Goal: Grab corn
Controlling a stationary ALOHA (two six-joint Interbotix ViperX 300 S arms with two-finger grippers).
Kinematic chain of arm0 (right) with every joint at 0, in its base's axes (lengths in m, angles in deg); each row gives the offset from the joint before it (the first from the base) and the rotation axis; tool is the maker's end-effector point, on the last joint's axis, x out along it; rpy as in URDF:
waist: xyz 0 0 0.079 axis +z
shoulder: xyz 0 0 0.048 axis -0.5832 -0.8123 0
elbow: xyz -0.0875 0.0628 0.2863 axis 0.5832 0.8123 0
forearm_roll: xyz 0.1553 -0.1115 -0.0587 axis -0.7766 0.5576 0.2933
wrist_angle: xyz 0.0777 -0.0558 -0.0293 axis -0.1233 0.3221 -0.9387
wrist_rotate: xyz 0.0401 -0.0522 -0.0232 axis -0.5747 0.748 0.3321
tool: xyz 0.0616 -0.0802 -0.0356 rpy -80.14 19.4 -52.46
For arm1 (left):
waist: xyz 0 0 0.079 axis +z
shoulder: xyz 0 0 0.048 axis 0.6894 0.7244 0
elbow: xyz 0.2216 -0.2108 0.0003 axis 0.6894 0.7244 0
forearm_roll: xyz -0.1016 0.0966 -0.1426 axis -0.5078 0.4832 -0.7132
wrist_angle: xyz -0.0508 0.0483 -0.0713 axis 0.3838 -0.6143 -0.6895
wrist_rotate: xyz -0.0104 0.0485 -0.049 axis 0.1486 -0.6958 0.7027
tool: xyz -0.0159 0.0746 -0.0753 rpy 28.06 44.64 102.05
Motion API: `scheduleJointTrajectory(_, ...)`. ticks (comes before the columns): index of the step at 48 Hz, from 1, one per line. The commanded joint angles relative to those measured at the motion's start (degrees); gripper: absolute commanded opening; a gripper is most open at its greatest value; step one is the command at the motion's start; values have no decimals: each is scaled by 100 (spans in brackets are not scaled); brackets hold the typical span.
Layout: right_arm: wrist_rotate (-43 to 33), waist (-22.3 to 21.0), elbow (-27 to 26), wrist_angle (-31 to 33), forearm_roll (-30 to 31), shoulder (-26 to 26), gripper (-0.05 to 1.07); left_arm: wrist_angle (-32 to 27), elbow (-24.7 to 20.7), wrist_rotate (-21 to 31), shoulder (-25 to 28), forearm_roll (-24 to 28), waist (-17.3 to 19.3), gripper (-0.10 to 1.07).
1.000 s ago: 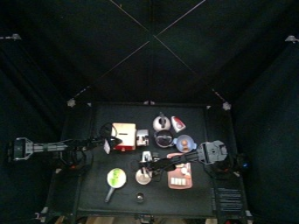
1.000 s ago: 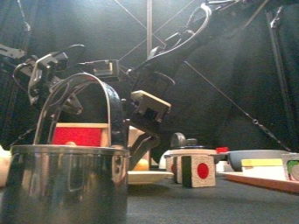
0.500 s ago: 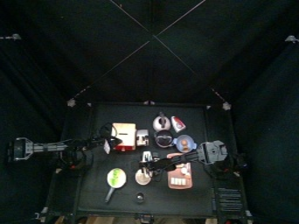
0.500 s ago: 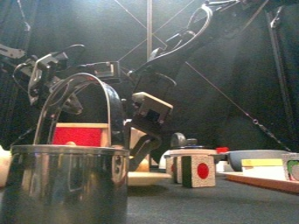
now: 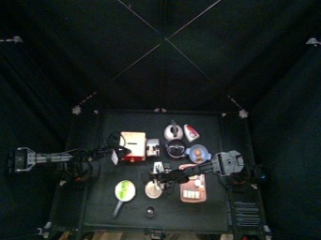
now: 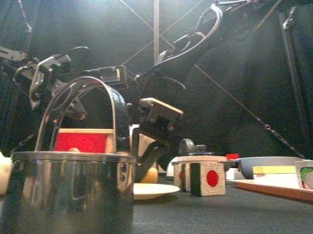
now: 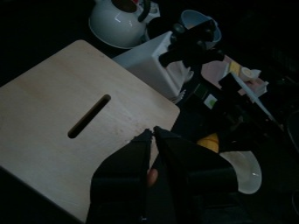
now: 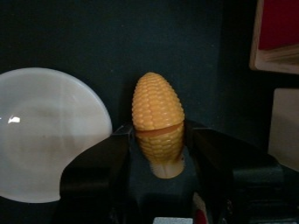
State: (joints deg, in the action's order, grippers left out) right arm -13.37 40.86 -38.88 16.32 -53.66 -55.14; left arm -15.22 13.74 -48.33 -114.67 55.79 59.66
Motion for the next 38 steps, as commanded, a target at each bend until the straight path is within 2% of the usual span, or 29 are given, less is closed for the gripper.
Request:
scheduleJointTrajectory(1, -26, -26, -132, 44, -9, 141, 71, 44, -79, 0, 9, 0, 9, 58)
scheduleJointTrajectory(19, -44, 9, -369, 352, -9, 193, 71, 44, -70, 0, 9, 0, 9, 58)
scheduleJointTrajectory(38, -79, 9, -369, 369, -79, 176, 71, 44, -70, 0, 9, 9, 9, 58)
